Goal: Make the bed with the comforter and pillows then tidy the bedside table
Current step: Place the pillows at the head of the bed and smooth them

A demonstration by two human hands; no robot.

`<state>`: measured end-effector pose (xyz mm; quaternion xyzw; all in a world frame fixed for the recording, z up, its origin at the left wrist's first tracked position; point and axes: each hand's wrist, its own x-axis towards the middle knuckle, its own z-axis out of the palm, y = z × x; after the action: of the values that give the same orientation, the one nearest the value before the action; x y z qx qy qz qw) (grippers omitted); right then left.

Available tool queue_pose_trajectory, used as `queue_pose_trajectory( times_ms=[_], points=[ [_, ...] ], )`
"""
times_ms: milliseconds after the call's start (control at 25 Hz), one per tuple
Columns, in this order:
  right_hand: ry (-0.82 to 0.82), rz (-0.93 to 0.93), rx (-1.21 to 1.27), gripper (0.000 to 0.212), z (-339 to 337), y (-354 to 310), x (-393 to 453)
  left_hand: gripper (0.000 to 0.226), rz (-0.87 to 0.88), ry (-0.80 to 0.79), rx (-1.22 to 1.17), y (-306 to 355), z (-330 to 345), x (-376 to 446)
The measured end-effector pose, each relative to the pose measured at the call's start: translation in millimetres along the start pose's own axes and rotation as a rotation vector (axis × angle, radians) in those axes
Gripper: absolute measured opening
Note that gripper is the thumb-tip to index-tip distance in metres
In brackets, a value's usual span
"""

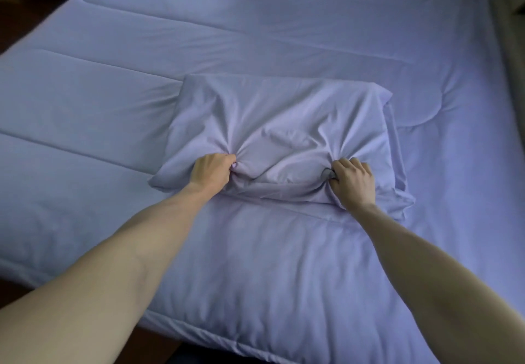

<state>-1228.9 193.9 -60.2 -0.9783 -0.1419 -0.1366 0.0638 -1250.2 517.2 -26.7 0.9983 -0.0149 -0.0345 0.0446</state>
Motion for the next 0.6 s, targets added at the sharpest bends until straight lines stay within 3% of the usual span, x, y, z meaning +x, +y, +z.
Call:
queue_pose_trajectory(
  times_ms=[600],
  points=[
    [-0.090, 0.222, -0.031, 0.020, -58.5, -170.0, -132.7, 0.018, 0.183, 0.014, -0.039, -119.3, -34.2, -129.4]
  ],
)
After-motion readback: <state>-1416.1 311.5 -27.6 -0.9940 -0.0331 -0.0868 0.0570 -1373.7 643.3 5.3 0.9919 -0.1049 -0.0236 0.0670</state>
